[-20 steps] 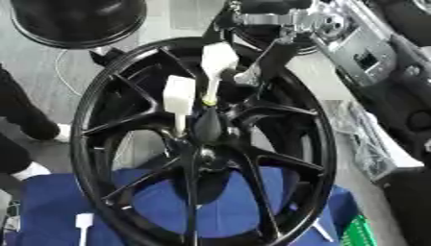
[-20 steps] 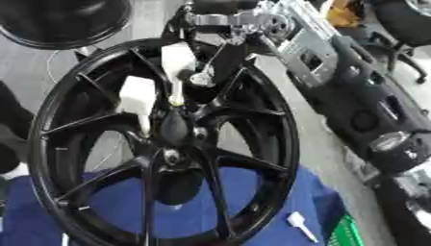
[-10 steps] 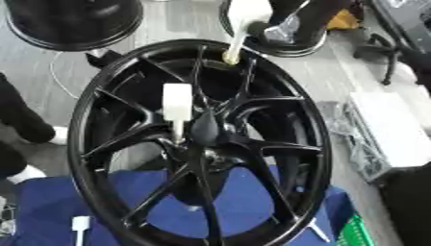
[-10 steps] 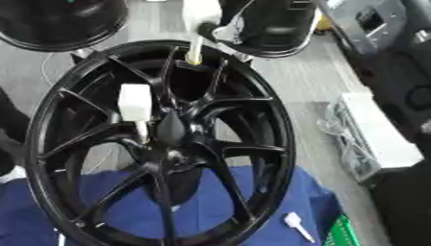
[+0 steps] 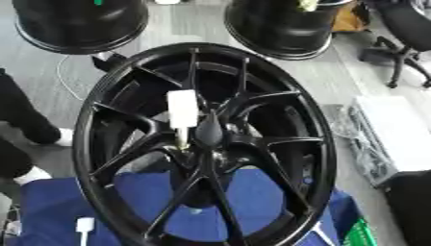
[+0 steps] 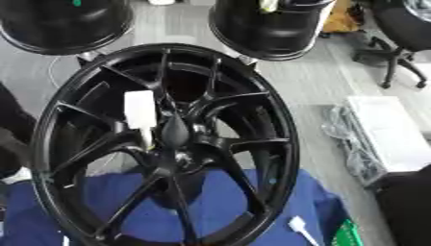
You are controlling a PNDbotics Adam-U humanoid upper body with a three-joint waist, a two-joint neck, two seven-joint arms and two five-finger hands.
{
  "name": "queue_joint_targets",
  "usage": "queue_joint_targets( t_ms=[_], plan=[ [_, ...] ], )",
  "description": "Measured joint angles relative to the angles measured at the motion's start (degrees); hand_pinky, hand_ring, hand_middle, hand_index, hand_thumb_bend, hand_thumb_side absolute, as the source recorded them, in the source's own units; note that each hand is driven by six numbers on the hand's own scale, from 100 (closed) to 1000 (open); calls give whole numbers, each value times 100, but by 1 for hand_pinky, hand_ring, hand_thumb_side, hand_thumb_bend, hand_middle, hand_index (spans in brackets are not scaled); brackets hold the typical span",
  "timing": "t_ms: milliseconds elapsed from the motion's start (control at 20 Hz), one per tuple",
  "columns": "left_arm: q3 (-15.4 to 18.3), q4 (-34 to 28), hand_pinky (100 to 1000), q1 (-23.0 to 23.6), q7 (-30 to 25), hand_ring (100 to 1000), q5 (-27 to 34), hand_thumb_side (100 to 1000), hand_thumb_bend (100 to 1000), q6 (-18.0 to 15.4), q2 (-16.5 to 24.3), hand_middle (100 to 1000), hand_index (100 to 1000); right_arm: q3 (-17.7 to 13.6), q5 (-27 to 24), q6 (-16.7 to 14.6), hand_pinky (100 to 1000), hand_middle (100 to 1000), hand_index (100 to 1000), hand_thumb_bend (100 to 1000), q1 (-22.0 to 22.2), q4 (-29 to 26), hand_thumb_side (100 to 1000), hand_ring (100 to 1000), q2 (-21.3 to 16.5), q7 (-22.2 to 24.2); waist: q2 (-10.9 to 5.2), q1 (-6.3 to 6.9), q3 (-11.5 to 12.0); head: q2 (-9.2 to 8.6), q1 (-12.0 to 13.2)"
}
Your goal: Pull the pin out of the wheel hub.
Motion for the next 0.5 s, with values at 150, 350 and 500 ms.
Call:
queue_joint_targets(
  t_ms=[150, 350, 500],
  plan=[
    [43, 0, 559, 31, 38, 681, -15, 652, 286, -5, 8, 630, 683, -410, -265, 115, 763, 257, 341, 117, 457, 30, 100, 551, -451, -282, 2, 36, -88, -22, 118],
    [99, -2, 560, 42, 91, 681, -17, 650, 288, -19, 28, 629, 683, -717, -659, 157, 775, 291, 382, 100, 1098, 33, 100, 571, -1041, -629, 16, 100, -154, -42, 259],
    [152, -13, 560, 41, 143, 681, -18, 648, 289, -31, 30, 629, 683, -912, -937, 163, 774, 292, 384, 100, 1580, 32, 100, 571, -1207, -784, 45, 157, -236, -42, 418]
  ],
)
